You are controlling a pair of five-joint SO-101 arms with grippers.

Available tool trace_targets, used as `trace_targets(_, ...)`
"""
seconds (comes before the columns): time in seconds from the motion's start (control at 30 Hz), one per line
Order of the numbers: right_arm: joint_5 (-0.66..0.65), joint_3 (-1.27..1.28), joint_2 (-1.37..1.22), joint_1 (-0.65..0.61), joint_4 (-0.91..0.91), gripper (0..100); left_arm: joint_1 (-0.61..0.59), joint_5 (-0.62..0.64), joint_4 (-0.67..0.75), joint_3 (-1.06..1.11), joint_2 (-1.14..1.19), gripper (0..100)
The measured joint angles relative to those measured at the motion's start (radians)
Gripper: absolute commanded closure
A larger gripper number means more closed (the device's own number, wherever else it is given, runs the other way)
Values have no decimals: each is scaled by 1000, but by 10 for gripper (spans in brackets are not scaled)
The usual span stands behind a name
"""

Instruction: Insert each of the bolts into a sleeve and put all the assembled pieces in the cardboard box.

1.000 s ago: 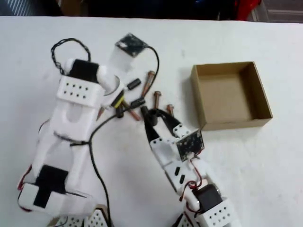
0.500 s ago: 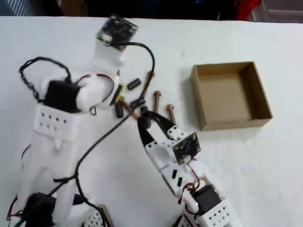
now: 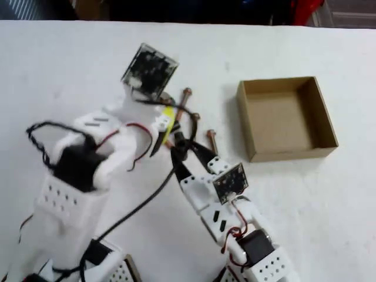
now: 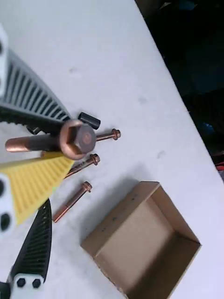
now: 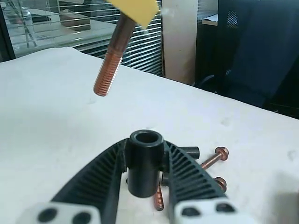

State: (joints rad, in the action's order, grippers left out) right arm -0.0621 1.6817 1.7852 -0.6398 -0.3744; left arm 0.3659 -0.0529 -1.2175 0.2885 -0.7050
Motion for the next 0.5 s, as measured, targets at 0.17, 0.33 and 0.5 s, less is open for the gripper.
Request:
trace_targets(0.17,0,0,0,0,0,981,8,94,121,135,-146,980)
trace_targets(0.33,0,0,0,0,0,981,6,195,244,281,-278,980)
trace_targets(0.5,0,0,0,0,0,981,55,224,345,437,-377,980)
